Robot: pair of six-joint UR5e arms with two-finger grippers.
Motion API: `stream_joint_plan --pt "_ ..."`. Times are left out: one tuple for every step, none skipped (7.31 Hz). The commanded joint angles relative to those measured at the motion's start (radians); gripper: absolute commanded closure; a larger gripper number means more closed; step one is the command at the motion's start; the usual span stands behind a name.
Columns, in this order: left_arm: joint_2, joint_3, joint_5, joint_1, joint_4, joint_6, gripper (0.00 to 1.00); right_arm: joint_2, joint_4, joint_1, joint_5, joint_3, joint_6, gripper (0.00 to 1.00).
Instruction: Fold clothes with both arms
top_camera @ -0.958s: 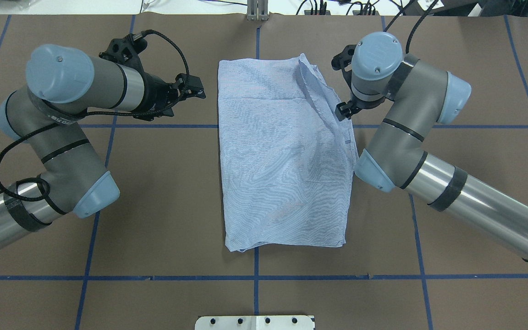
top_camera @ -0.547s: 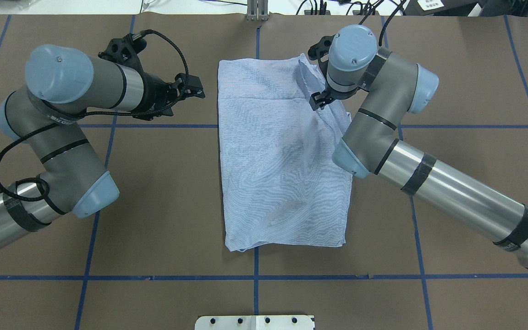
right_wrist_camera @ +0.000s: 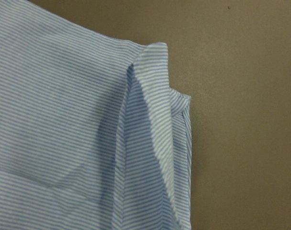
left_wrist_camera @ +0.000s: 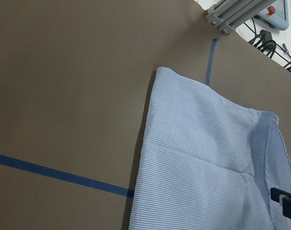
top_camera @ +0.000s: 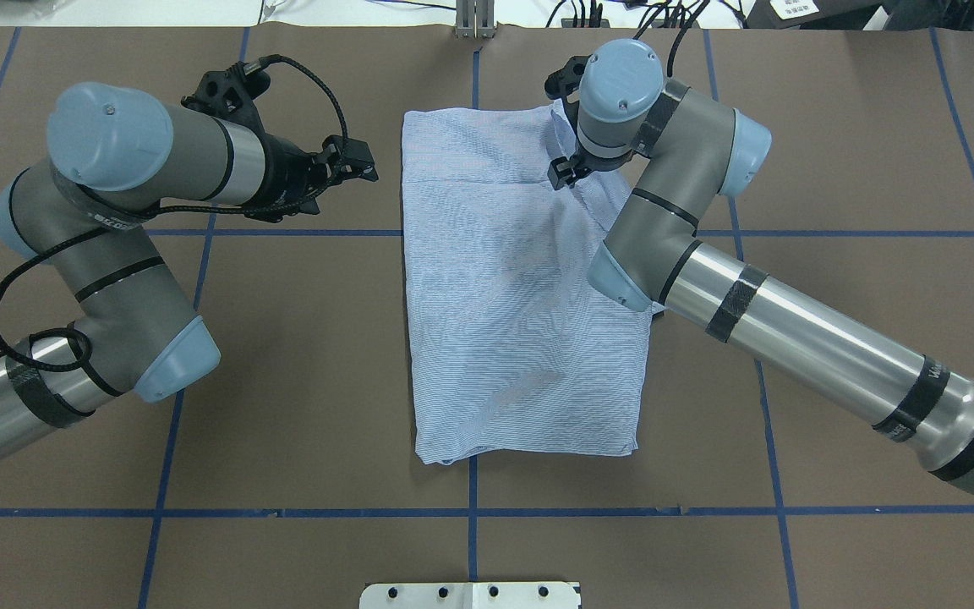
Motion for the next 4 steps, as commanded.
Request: stream_joint_plan --pt "-0.002 0.000 0.000 0.003 0.000 0.000 0.01 0.000 0.005 0.003 -0.018 -0.024 -0.001 0.00" --pt "-0.004 0.002 0.001 0.003 0.000 0.000 0.01 0.000 0.005 0.014 -0.027 -0.033 -0.002 0.00" --pt "-0.005 0.002 0.000 0.003 0.000 0.000 0.01 0.000 0.005 0.034 -0.027 -0.047 -0.008 0.00" --pt "-0.007 0.002 0.000 0.003 0.000 0.000 0.01 -0.002 0.005 0.063 -0.022 -0.062 -0.024 0.00"
